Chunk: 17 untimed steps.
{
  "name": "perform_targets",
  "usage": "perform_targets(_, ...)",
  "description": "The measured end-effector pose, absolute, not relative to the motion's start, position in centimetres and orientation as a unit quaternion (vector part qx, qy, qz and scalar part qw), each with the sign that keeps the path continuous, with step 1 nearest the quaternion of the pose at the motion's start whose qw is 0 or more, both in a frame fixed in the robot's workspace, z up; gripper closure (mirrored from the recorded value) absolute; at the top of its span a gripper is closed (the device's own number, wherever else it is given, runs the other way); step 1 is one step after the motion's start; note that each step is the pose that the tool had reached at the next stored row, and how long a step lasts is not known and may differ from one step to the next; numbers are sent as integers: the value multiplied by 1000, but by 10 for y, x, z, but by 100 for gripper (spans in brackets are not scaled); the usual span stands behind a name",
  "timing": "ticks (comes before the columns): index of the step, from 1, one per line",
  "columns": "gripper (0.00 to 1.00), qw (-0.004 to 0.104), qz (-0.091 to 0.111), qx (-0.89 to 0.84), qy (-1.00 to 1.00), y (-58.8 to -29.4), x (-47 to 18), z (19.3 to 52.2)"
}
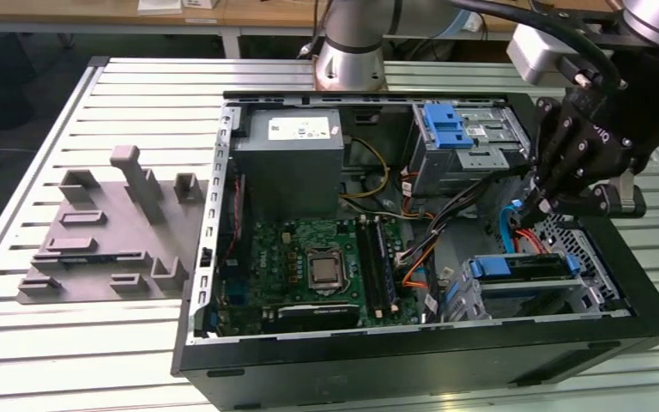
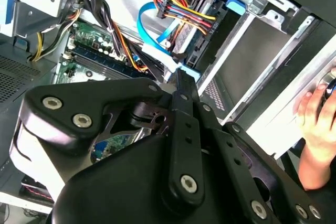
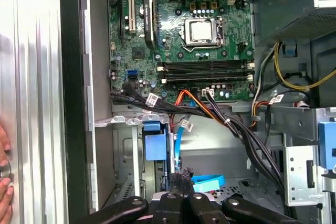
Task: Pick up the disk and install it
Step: 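Insert the second disk wire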
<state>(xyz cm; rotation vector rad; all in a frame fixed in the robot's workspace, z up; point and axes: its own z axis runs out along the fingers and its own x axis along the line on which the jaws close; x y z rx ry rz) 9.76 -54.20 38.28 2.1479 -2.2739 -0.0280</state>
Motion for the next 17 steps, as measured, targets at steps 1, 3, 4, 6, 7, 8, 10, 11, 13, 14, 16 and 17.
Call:
perform_targets(1, 89, 7, -9, 687, -727, -542, 98, 383)
perform_targets(3, 89, 7, -9, 689, -725, -541, 98, 383)
perform_targets(4, 89, 7, -9, 691, -722, -541, 98, 383)
perform_targets(6, 83, 7, -9, 697, -717, -541, 98, 383)
perform_targets(7, 83, 7, -9, 699, -715, -541, 98, 383)
perform_targets(8, 76, 7, -9, 702, -713, -541, 98, 383)
perform_targets(10, 76, 7, -9, 704, -710, -540, 98, 382)
perform_targets(11, 76, 7, -9, 706, -708, -539, 98, 382)
perform_targets(13, 76, 7, -9, 708, -706, -539, 98, 381)
perform_targets(14, 76, 7, -9, 709, -705, -538, 98, 380)
perform_targets(16, 76, 7, -9, 710, -704, -537, 98, 378)
perform_targets(17, 76, 7, -9, 710, -704, -537, 98, 377)
